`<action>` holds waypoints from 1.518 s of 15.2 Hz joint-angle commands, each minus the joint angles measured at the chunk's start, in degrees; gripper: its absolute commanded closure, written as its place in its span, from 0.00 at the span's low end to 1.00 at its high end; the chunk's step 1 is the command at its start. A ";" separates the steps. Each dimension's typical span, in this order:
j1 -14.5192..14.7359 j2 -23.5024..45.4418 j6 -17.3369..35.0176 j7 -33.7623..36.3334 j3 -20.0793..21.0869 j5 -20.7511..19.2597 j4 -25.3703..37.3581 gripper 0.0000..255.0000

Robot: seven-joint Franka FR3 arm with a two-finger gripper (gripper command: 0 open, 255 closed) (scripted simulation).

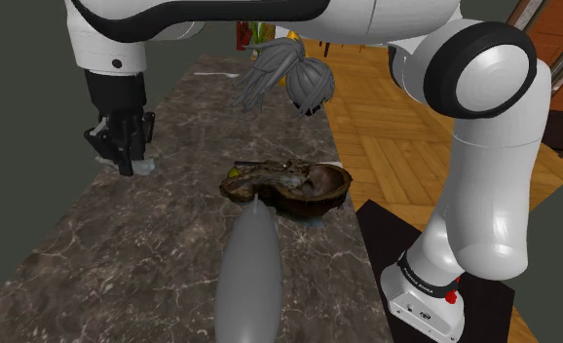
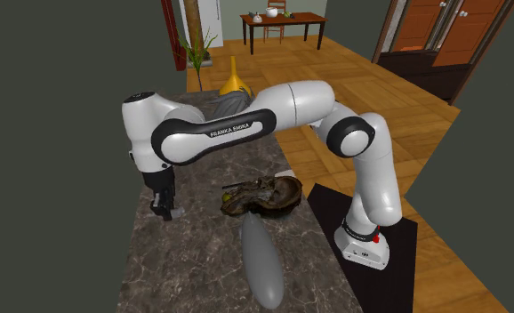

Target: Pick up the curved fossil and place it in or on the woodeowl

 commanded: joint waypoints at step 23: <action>-6.53 -19.71 -6.21 -5.60 -0.82 6.66 -13.66 1.00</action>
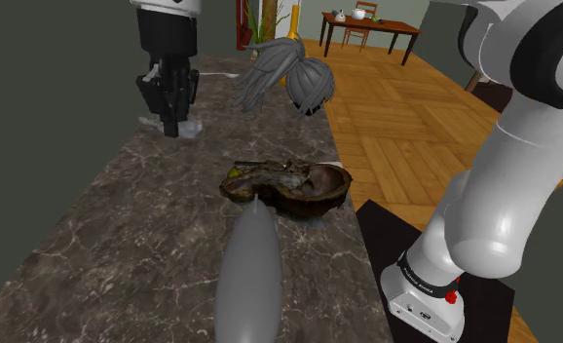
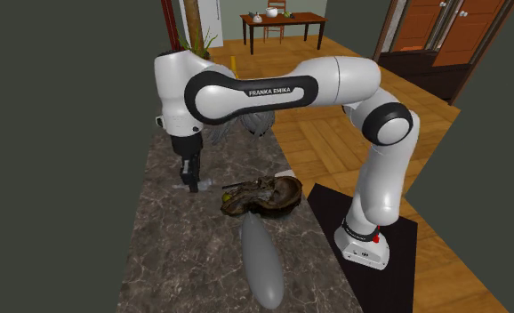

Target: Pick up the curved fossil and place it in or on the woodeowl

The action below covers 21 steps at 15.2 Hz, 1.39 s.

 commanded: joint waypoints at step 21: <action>-5.08 -34.67 2.02 -16.84 -9.39 6.71 -39.37 1.00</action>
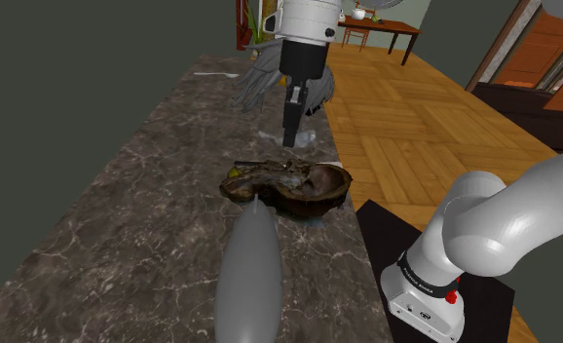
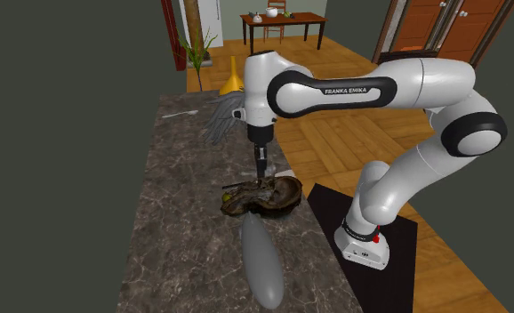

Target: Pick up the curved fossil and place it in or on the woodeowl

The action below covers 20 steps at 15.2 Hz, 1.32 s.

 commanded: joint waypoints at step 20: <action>0.15 -0.39 6.18 -1.26 0.54 0.55 -6.67 0.00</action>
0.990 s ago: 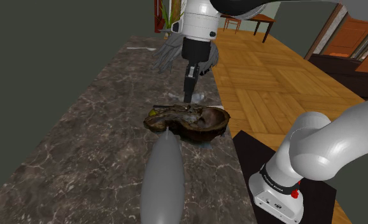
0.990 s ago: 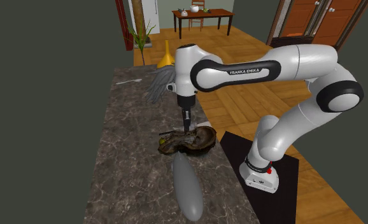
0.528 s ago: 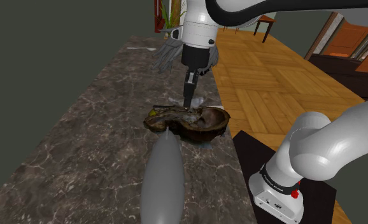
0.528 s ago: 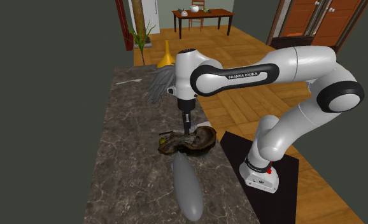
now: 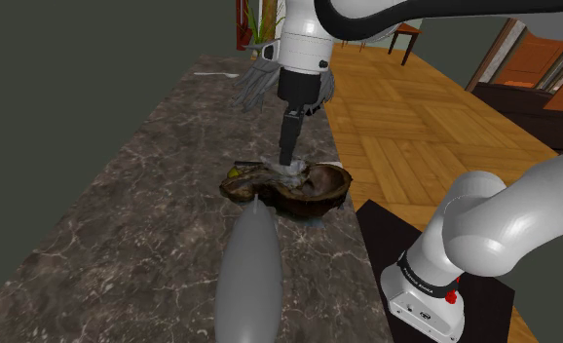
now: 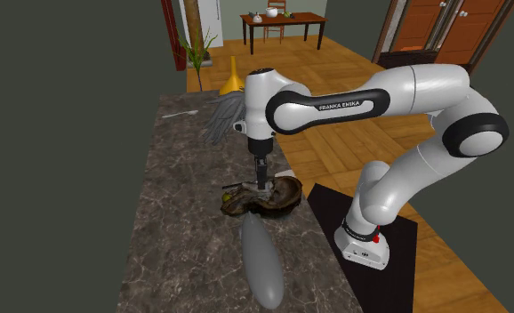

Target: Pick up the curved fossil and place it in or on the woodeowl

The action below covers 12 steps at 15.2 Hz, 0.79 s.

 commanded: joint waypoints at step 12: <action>-0.60 0.85 -7.01 0.35 -1.39 -1.07 7.71 0.00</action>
